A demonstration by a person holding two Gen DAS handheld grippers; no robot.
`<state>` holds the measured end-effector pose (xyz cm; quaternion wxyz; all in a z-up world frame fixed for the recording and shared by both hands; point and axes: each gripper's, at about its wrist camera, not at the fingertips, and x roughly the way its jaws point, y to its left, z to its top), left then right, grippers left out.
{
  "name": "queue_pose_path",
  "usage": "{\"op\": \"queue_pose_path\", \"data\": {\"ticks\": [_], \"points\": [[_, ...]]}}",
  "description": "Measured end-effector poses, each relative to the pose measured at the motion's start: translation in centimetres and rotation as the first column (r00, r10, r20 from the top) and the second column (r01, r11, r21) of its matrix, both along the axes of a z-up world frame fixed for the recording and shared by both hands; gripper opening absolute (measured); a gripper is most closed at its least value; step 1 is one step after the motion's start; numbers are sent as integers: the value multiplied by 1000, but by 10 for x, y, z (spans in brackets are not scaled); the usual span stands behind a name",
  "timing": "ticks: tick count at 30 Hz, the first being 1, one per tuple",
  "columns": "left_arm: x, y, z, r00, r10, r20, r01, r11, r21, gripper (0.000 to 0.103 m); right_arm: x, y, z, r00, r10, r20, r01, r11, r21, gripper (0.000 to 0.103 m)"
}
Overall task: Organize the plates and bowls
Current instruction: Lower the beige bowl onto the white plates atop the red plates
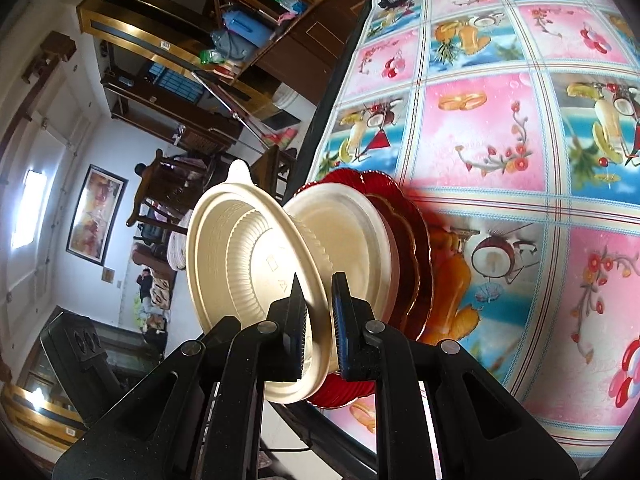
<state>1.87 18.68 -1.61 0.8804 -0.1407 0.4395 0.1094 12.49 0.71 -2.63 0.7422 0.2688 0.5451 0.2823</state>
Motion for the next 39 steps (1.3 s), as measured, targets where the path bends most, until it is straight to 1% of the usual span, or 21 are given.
{"op": "queue_pose_path", "data": {"ticks": [13, 23, 39], "points": [[6, -1, -7, 1000, -22, -21, 22, 1000, 4, 19, 7, 8, -1, 1000, -7, 12, 7, 999, -53, 13], [13, -3, -14, 999, -24, -38, 25, 999, 25, 19, 12, 8, -8, 1000, -14, -6, 14, 998, -54, 13], [24, -5, -15, 999, -24, -37, 26, 998, 60, 19, 19, 5, -21, 999, -33, -28, 32, 999, -33, 12]]}}
